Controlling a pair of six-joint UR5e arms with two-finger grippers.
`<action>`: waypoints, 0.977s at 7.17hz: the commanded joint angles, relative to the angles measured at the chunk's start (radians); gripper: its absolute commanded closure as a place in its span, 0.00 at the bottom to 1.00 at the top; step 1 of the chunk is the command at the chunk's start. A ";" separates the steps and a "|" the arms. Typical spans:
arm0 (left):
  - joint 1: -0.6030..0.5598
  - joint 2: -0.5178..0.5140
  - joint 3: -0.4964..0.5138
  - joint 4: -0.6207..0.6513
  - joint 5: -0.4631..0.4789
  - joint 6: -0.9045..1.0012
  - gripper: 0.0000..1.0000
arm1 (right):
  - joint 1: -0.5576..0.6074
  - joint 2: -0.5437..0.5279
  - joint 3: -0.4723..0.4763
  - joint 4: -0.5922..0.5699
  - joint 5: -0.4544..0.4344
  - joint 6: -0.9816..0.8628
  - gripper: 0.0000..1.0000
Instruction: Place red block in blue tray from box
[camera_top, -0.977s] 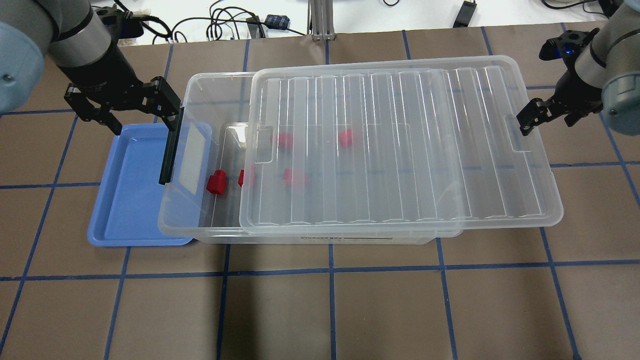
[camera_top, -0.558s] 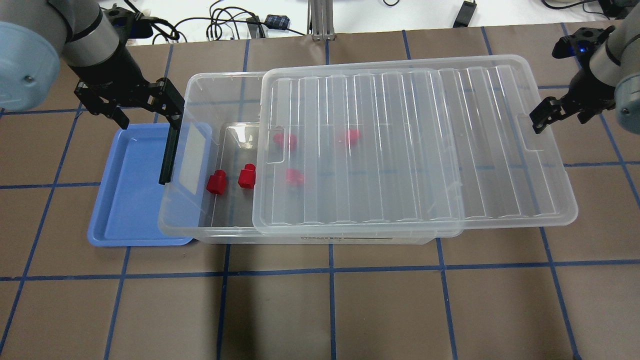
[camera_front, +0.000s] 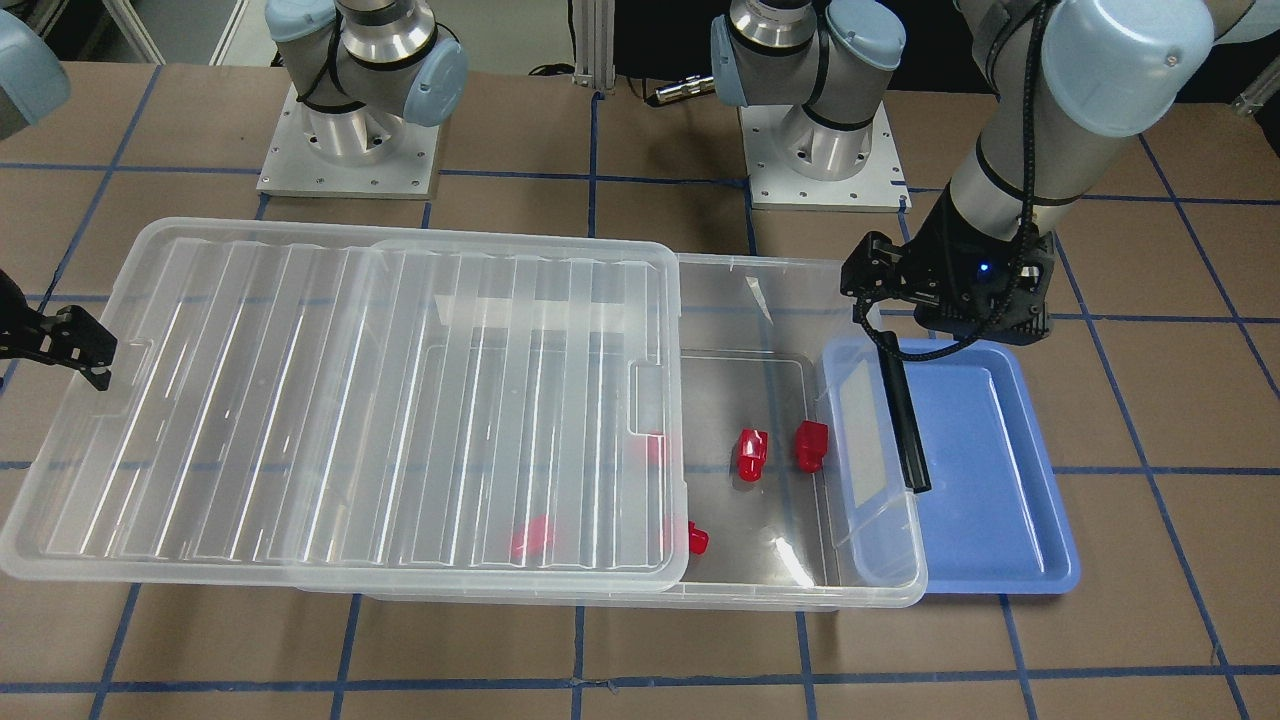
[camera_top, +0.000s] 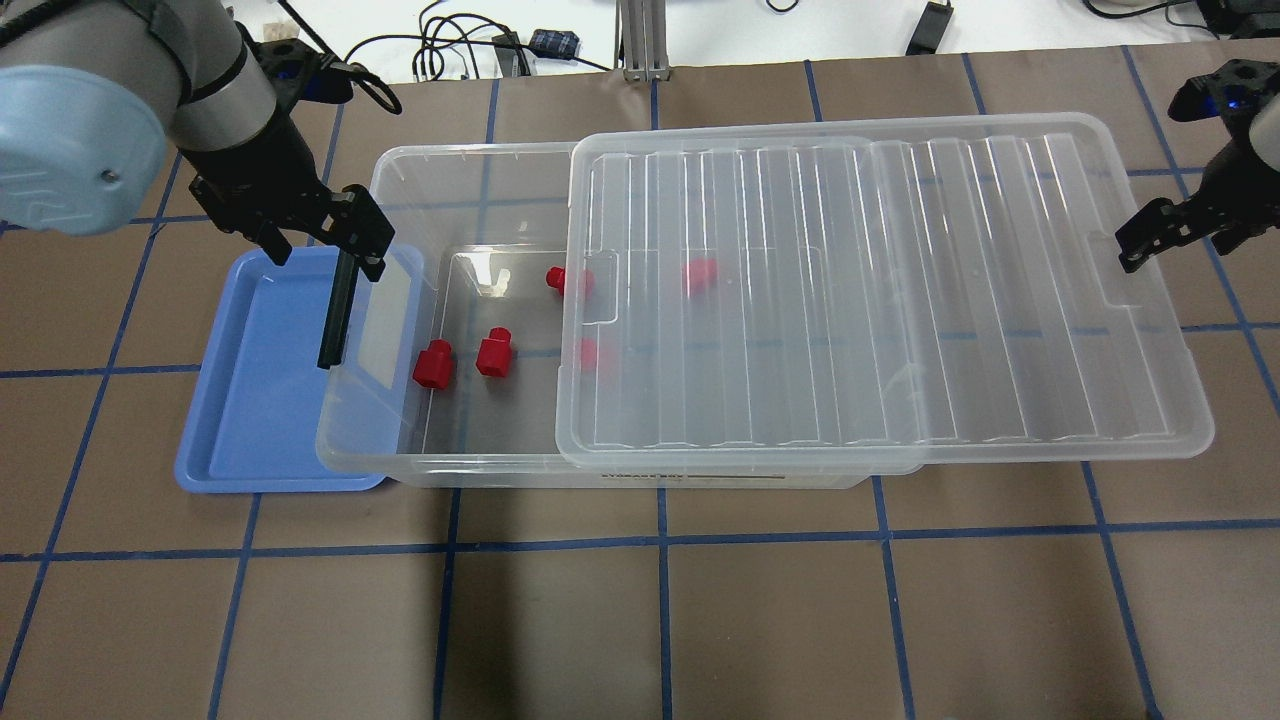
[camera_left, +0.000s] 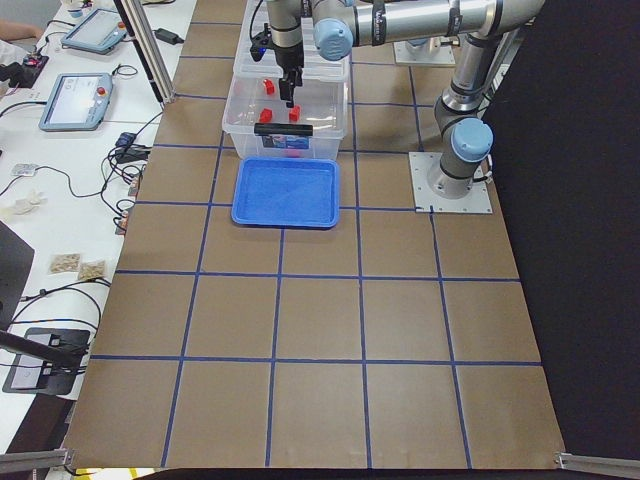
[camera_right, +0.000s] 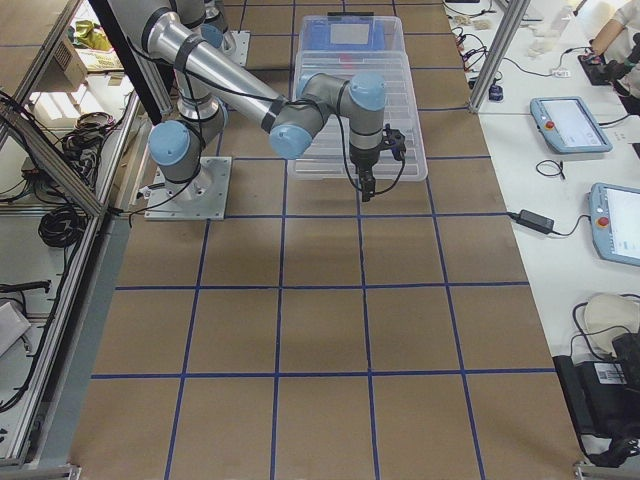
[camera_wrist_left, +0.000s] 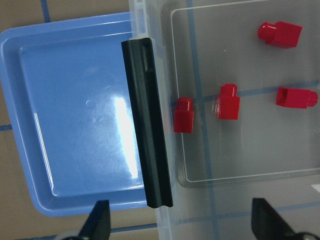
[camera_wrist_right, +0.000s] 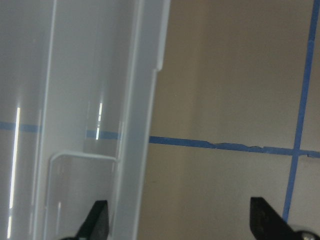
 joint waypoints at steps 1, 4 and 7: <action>-0.044 -0.020 -0.065 0.117 -0.012 0.005 0.00 | -0.011 0.000 -0.001 0.002 -0.002 -0.013 0.00; -0.060 -0.046 -0.137 0.188 -0.055 0.027 0.17 | -0.018 -0.002 -0.002 0.002 -0.003 -0.024 0.00; -0.061 -0.090 -0.180 0.243 -0.055 0.031 0.17 | -0.052 -0.003 -0.005 0.005 -0.002 -0.024 0.00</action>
